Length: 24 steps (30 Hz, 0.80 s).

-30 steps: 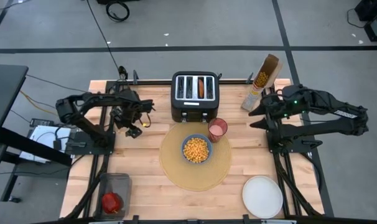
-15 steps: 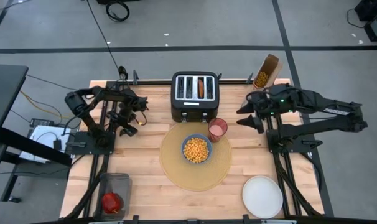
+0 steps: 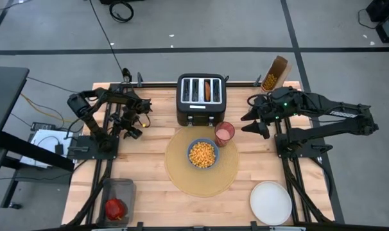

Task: Arrange a breakfast setting
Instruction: Put the cereal into the bowl

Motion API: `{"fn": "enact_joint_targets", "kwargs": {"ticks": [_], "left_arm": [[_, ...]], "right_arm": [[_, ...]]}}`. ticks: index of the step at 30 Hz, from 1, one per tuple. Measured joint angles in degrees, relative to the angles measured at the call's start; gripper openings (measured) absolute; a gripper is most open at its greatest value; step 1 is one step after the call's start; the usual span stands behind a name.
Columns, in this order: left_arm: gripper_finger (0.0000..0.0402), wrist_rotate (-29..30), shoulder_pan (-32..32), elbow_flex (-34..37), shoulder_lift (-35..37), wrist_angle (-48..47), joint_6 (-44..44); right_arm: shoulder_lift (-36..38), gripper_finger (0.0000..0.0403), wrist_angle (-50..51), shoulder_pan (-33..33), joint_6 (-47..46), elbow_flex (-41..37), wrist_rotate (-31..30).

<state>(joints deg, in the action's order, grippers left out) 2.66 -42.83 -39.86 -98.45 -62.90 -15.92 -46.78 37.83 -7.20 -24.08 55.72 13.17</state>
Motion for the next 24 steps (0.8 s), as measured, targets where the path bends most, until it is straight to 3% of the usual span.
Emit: {"fn": "enact_joint_targets", "kwargs": {"ticks": [12,24], "left_arm": [[0.0105,-2.4,-0.8,0.0,0.0,0.6,-2.4],[0.0093,-2.5,-0.8,0.0,0.0,0.7,-3.0]], "right_arm": [[0.0,0.0285,-0.2,0.0,-0.4,0.0,0.4],[0.0,0.0285,-0.3,0.0,-0.5,0.0,2.0]]}}
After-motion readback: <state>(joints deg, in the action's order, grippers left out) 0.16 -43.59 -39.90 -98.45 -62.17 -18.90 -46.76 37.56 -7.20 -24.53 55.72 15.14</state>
